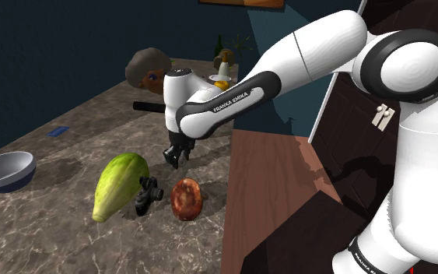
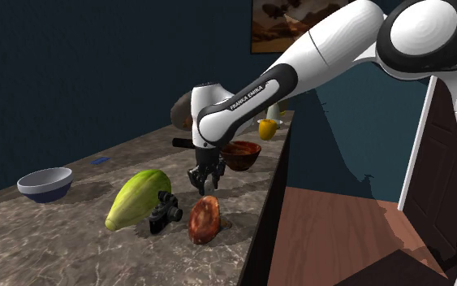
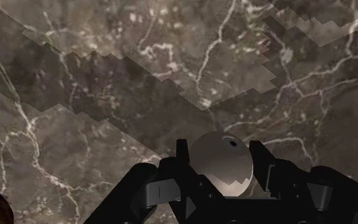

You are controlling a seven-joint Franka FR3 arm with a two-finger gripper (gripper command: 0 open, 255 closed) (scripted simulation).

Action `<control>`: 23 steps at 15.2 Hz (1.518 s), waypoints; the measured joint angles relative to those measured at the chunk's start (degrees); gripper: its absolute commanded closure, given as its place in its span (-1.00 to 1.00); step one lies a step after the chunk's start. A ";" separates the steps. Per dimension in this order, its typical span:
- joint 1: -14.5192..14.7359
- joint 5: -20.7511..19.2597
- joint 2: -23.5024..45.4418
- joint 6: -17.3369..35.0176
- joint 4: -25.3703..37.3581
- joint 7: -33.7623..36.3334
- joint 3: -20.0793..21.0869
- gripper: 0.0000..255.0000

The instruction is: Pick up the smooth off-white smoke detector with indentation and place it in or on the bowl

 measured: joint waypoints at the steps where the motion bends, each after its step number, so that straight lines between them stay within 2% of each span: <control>1: -0.03 0.17 -0.22 -0.59 0.40 -0.16 0.07 1.00; 23: -0.62 3.81 -6.34 -14.79 9.02 -3.29 1.44 1.00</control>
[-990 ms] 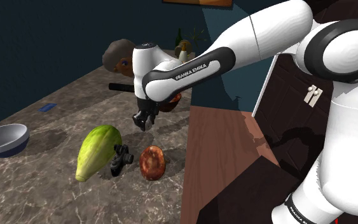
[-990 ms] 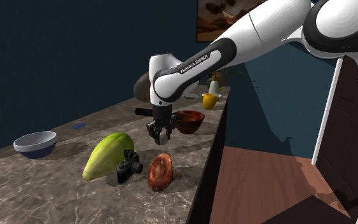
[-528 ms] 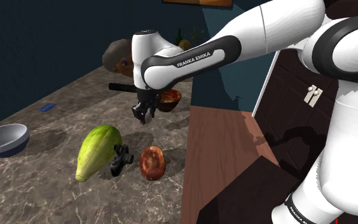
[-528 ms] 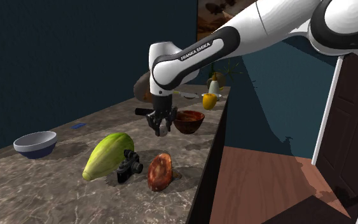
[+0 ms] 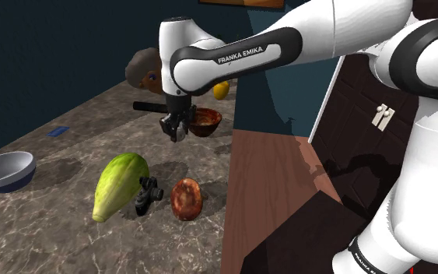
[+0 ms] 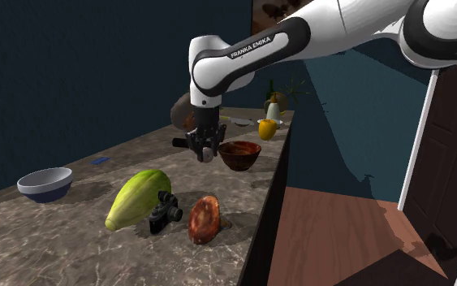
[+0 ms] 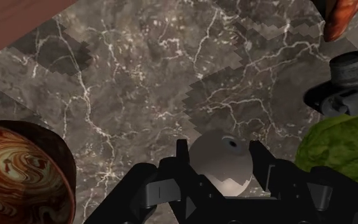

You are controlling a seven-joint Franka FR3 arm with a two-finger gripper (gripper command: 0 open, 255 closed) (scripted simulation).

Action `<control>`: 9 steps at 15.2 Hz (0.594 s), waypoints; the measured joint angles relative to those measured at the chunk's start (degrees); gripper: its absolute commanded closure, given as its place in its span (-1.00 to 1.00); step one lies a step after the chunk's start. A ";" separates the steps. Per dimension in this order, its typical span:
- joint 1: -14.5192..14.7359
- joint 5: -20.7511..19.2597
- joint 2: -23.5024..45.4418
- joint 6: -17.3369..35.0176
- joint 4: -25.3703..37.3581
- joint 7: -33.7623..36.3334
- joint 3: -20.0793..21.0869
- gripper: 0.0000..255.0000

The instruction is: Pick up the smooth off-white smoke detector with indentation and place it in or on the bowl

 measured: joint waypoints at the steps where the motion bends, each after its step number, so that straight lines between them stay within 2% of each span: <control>1: -0.01 0.13 -0.20 -0.81 0.64 -0.15 0.04 1.00; 9: 0.09 0.66 -0.82 -6.29 5.59 -0.94 0.21 1.00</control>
